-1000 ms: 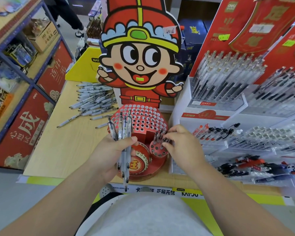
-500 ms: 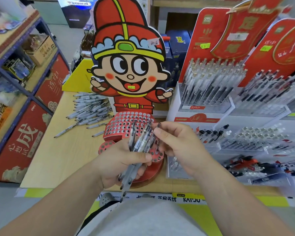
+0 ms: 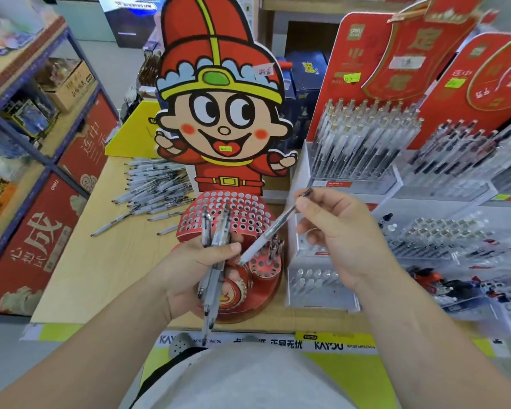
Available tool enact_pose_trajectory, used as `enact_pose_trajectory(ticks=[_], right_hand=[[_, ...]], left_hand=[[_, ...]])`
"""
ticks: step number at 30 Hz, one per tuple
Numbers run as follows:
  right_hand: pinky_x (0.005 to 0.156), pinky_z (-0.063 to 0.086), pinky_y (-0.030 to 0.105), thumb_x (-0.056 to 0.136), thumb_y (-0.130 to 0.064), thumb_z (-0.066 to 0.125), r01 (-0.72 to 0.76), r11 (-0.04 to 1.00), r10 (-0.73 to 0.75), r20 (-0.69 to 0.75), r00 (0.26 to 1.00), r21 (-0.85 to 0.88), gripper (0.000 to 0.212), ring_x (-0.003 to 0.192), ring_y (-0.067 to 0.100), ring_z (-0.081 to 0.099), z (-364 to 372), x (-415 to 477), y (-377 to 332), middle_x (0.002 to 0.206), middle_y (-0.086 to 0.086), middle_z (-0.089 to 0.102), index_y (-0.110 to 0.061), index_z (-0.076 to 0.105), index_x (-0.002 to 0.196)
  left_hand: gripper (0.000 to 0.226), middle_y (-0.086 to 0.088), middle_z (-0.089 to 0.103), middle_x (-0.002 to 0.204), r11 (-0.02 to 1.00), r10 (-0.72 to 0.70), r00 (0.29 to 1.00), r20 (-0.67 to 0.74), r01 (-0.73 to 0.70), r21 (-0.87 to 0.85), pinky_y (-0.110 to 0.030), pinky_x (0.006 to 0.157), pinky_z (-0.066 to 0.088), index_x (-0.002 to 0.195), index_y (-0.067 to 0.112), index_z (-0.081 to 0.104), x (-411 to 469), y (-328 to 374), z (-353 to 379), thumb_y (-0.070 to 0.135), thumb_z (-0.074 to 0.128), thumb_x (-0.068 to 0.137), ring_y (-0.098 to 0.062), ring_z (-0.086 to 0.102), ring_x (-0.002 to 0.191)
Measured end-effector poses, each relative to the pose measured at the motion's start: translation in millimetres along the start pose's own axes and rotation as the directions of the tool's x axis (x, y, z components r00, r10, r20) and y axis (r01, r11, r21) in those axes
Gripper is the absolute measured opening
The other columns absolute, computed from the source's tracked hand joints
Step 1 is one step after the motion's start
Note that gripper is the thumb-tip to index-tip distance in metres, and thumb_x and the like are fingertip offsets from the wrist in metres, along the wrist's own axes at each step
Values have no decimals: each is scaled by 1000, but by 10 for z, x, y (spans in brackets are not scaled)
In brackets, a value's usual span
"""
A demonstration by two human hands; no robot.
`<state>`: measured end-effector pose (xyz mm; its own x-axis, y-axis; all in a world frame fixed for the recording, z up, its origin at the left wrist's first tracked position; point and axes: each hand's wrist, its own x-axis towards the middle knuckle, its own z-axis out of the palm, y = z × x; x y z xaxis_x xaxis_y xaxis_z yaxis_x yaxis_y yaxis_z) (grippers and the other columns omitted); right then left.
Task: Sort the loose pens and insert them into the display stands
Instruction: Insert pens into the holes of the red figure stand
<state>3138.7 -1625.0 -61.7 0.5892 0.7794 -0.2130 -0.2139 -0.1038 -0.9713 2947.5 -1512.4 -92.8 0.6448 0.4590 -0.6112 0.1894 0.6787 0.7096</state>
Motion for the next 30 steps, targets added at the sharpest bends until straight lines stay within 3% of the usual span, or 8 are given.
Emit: enact_pose_trajectory(ticks=[4,8,10,12,15,17,25,30], right_hand=[[56,48,18,90,-7,70,145,969,-158,-52,986,-202,12,68,11,66,-4,31,10,78,-5,72,-15,73,97],[68,45,9,86,-13,76,245,801,-252,63,966,-547,23,73,-3,63,62,45,288,76,-23,70,-34,70,87],[68,42,7,86,-16,77,258,708,-261,97,961,-657,19,79,-7,62,82,48,438,78,-25,67,-33,73,93],[73,45,13,87,-20,76,257,635,-266,107,958,-729,16,84,-3,62,87,56,547,86,-22,68,-27,75,102],[85,50,32,87,-24,76,252,562,-260,121,958,-788,23,96,11,59,92,75,665,96,-11,70,-24,75,110],[88,50,38,87,-24,76,244,549,-247,123,961,-800,25,102,15,58,114,85,699,99,-9,71,-24,75,111],[90,45,33,90,-26,73,252,485,-236,153,960,-837,23,108,17,55,163,169,683,101,-7,72,-21,75,112],[84,39,27,89,-21,74,296,467,-245,199,949,-833,18,98,14,54,151,133,682,81,-31,54,-20,76,107]], left_hand=[[25,-5,53,69,997,-17,993,-113,8,-75,-24,41,43,99,11,66,82,-106,-142,16,76,76,-15,44,48],[16,-2,49,65,993,-58,983,-176,39,-112,-23,41,39,89,14,59,127,-190,-219,19,74,87,-13,40,46],[20,-1,49,64,992,-69,976,-205,46,-116,-24,41,38,92,15,57,131,-200,-238,26,74,89,-13,40,46],[27,0,49,63,991,-74,971,-226,47,-124,-25,41,37,103,14,60,123,-191,-254,36,72,91,-13,40,47],[36,0,49,64,989,-83,971,-224,52,-137,-26,43,38,108,12,64,119,-177,-292,45,66,92,-13,41,47],[35,0,51,64,987,-85,978,-192,57,-148,-25,43,39,107,12,65,114,-174,-315,45,65,93,-13,42,47],[35,1,50,67,978,-98,986,-133,71,-195,-25,44,40,109,14,65,135,-163,-363,44,66,91,-13,42,49],[32,0,49,65,973,-84,986,-143,50,-225,-26,43,40,108,14,63,149,-170,-396,41,65,93,-13,41,49]])
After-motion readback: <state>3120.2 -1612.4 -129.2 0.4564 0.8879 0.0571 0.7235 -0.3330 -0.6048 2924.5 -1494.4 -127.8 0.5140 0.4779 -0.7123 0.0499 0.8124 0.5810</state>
